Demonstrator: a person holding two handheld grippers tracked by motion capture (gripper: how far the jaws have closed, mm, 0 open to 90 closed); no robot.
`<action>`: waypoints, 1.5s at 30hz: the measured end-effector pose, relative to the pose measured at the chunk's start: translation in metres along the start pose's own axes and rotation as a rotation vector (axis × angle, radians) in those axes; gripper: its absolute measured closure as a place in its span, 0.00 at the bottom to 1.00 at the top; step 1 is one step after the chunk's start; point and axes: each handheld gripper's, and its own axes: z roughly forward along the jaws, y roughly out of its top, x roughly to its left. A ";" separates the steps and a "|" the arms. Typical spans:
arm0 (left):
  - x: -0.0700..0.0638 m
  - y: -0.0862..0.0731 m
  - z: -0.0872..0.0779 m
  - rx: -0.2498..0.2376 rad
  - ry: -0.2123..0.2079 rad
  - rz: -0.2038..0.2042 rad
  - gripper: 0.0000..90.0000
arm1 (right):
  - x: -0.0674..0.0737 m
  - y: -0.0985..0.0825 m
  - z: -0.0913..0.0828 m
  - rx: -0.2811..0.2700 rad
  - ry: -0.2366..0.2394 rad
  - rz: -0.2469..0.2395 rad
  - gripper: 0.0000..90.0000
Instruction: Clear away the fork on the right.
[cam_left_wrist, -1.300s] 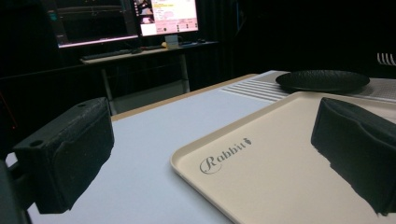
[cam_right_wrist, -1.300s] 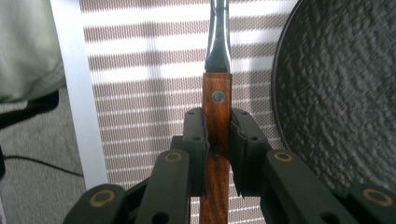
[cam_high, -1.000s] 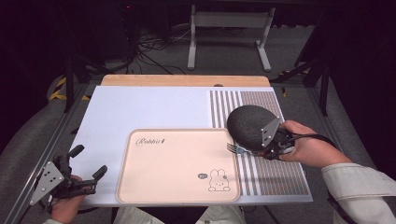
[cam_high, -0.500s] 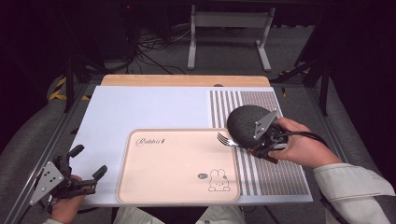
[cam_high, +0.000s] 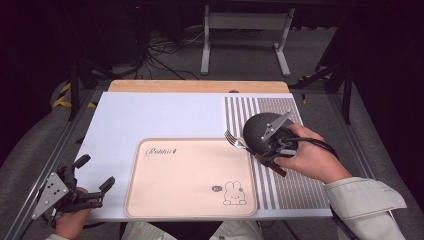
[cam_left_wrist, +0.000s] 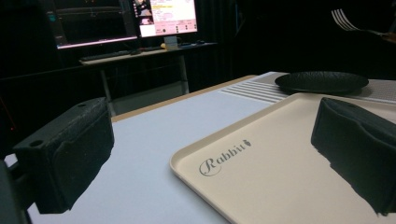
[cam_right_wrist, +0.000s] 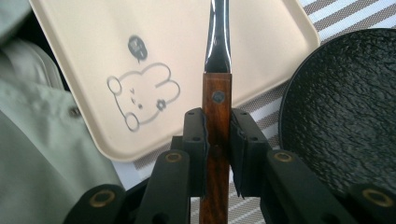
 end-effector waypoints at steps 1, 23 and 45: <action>0.000 0.000 0.000 0.000 0.000 0.000 0.00 | 0.000 0.000 0.000 0.000 0.000 0.000 0.87; 0.001 0.000 0.001 -0.001 -0.004 0.003 0.00 | 0.026 0.024 0.021 -0.031 -0.066 0.332 0.87; 0.001 0.001 0.002 -0.008 -0.009 0.005 0.00 | 0.034 0.034 0.061 -0.019 -0.082 0.493 0.87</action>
